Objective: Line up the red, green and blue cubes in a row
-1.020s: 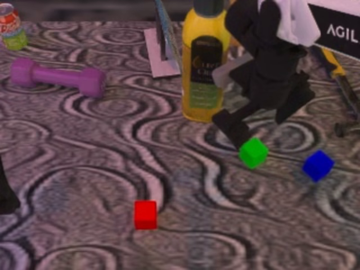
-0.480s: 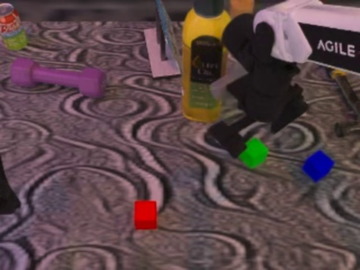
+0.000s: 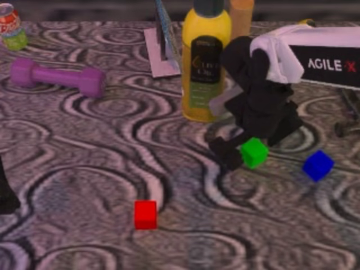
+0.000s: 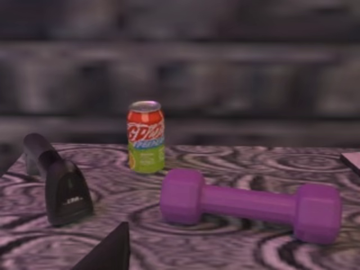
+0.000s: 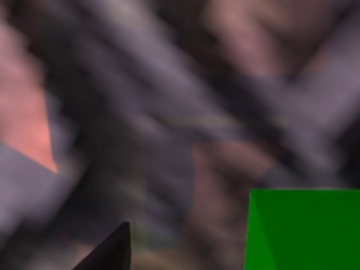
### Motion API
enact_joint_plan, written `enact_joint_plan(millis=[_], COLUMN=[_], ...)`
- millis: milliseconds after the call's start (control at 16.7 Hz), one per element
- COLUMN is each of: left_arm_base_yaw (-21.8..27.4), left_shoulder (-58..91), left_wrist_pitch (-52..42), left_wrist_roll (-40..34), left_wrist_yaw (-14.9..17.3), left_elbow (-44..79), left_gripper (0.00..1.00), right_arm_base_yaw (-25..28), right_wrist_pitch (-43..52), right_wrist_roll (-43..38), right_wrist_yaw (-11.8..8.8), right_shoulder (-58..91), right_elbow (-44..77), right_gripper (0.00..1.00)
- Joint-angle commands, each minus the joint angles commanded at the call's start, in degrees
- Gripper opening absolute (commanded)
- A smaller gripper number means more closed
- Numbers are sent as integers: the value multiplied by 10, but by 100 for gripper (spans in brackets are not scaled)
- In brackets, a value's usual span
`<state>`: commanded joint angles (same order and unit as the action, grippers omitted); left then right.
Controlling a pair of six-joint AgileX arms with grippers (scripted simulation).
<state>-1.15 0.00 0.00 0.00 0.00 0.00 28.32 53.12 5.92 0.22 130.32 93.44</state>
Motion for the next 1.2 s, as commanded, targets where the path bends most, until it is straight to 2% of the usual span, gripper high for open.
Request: enact_joint_plan(millis=[780, 1200], left_arm_base_yaw=[0, 0], left_shoulder=[0, 0], left_wrist_pitch=[0, 0], left_wrist_roll=[0, 0], left_wrist_yaw=[0, 0], left_elbow=[0, 0], left_gripper=[100, 100], right_arm_base_yaw=[0, 0], right_wrist_pitch=[0, 0], right_wrist_roll=[0, 0], right_wrist_yaw=[0, 0], right_shoulder=[0, 0], right_elbow=[0, 0], right_gripper=[2, 0])
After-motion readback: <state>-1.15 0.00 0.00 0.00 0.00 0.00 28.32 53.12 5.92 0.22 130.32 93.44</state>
